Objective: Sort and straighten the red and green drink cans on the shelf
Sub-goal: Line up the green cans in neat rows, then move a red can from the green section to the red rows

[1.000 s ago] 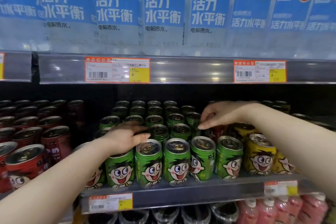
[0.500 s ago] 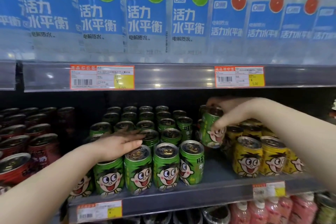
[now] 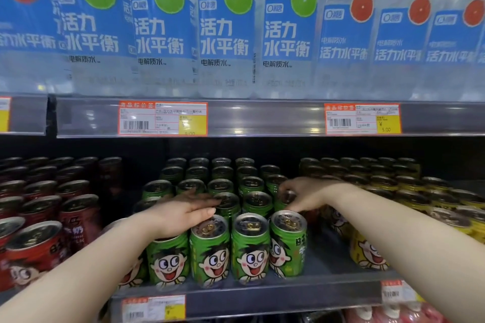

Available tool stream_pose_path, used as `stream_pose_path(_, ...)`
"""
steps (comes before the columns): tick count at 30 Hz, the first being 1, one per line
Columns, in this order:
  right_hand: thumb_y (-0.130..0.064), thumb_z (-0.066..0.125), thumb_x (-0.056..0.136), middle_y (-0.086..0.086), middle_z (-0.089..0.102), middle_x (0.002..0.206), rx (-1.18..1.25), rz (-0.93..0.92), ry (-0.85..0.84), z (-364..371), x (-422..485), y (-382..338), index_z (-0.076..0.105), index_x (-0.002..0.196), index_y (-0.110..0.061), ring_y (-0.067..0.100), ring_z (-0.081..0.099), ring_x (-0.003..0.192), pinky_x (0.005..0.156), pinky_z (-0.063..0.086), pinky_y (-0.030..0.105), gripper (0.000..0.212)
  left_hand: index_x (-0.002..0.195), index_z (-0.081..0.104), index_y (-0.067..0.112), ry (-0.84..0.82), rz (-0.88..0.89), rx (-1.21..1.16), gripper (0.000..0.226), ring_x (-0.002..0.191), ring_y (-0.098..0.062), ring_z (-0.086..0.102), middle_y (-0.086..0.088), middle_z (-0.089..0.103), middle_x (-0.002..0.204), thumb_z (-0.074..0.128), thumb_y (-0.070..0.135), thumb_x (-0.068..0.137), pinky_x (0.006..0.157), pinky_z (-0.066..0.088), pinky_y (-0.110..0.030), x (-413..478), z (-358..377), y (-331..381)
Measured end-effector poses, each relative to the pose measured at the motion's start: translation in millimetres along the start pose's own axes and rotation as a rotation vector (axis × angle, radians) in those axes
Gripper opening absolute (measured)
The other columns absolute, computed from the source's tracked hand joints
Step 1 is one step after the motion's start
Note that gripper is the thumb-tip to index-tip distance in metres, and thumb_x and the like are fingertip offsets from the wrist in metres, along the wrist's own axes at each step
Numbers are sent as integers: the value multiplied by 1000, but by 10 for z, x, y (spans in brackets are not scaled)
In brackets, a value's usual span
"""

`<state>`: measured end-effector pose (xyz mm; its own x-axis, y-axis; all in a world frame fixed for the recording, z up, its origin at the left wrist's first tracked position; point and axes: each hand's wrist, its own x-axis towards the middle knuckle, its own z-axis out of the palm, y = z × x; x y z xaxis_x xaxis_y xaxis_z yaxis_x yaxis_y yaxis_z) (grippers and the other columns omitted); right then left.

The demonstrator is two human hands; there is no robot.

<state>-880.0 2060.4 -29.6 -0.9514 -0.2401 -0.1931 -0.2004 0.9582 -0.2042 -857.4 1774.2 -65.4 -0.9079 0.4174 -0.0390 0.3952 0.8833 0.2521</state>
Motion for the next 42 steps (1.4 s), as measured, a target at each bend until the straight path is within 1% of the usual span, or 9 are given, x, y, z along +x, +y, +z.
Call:
stream_pose_path(4, -55, 57, 85, -2, 44, 144, 93, 12, -29, -118, -70, 77, 39, 140, -30, 17, 47, 125, 101, 38, 27, 64, 136, 26, 53, -4, 1, 5, 123, 145, -11, 7, 18, 20, 153, -7, 100, 28, 118, 7, -38, 0, 7, -14)
stream_pose_path(8, -35, 56, 91, 3, 48, 139, 42, 33, 210, -291, -84, 248, 44, 137, -23, 18, 48, 121, 94, 38, 23, 49, 136, 25, 53, -8, -3, 13, 123, 144, -10, 7, 20, 19, 153, -7, 100, 28, 118, 7, -41, 9, 12, -14)
stream_pose_path(14, -31, 76, 75, 2, 20, 157, -200, 125, -11, -58, 69, 418, 10, 150, -27, 22, 27, 141, 113, 27, 32, 100, 136, 25, 55, -8, -10, 15, 120, 145, -12, 5, 19, 19, 153, -8, 100, 29, 118, 7, -44, 14, 24, -30)
stream_pose_path(17, -40, 74, 74, 4, 26, 155, -300, 114, 103, 3, 83, 464, 15, 150, -26, 24, 32, 139, 112, 29, 35, 97, 136, 24, 55, -11, -10, 7, 121, 145, -12, 4, 19, 19, 153, -8, 100, 28, 118, 6, -43, 13, 22, -22)
stream_pose_path(27, -40, 80, 67, 1, 38, 146, -255, 167, -36, -139, -476, 281, 29, 143, -25, 21, 42, 129, 103, 41, 33, 93, 138, 32, 45, -2, 12, -76, 125, 144, -11, 12, 16, 25, 152, -1, 101, 30, 117, 9, -32, -27, 2, 9)
stream_pose_path(29, -37, 79, 67, 1, 43, 142, -183, 163, 89, -203, -633, 248, 30, 141, -24, 20, 47, 123, 98, 44, 30, 90, 139, 37, 36, 40, 0, -153, 100, 141, -11, 21, 12, 30, 150, 16, 93, 59, 114, 13, -24, -50, -2, 48)
stream_pose_path(31, -34, 78, 66, 2, 48, 134, -127, 181, 251, -298, -785, 182, 35, 139, -24, 20, 51, 114, 92, 47, 30, 85, 136, 46, 25, 165, -26, -324, 56, 136, -11, 33, 6, 39, 147, 36, 57, 90, 106, 20, -16, -33, -1, 102)
stream_pose_path(36, -38, 82, 54, 6, 56, 106, 223, 94, 505, -333, -1007, -274, 49, 113, -28, 20, 50, 92, 80, 40, 27, 69, 111, 67, 22, 470, -107, -369, 27, 115, -20, 56, -2, 63, 123, 52, 33, 91, 99, 42, -29, -85, -71, 55)
stream_pose_path(42, -20, 86, 62, 2, 62, 104, 422, -140, 562, -173, -795, -1205, 58, 112, -23, 19, 58, 99, 89, 42, 26, 56, 111, 67, 21, 516, -140, -114, 30, 115, -22, 56, -3, 63, 122, 53, 36, 88, 98, 44, -33, -583, -252, -559)
